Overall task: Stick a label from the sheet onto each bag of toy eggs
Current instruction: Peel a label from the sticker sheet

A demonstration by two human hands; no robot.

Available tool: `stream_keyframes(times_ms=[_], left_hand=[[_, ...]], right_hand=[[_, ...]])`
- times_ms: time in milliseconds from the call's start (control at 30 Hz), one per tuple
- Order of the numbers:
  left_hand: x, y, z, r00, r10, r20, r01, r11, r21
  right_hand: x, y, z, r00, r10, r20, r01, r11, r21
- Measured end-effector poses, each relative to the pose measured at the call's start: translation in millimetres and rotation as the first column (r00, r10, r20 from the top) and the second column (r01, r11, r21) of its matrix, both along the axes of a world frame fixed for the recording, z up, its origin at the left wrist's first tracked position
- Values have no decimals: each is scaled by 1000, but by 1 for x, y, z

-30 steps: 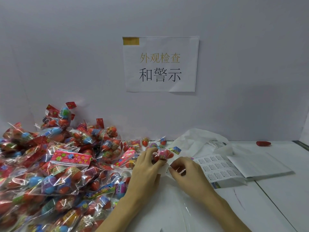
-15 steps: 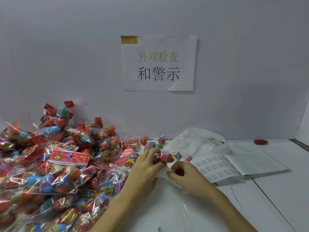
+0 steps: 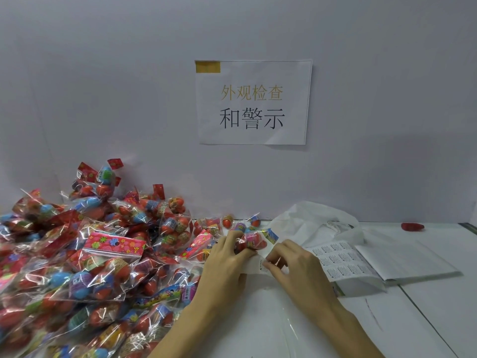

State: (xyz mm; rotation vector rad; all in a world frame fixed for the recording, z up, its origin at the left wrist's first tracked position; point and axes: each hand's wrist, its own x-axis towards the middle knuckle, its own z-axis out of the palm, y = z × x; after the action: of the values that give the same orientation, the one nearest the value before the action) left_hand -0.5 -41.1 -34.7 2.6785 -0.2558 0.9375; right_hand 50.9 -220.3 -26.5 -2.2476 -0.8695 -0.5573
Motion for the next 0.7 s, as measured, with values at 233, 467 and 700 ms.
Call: stream_keyframes(times_ms=[233,467,700], left_hand=[[-1,4,1,998,2,-59,-11,987,-162],[-3,22,11,854,-254,-455,36,900,-434],[-5,28,31,884,-445,-141,21,340,-940]], right_hand=[[-3,-5,14,980,137,146,-141,990,23],[-7,-10,29,963,216,-160,-113,866,487],[3,-23,39,619,534,-575,337,481,809]])
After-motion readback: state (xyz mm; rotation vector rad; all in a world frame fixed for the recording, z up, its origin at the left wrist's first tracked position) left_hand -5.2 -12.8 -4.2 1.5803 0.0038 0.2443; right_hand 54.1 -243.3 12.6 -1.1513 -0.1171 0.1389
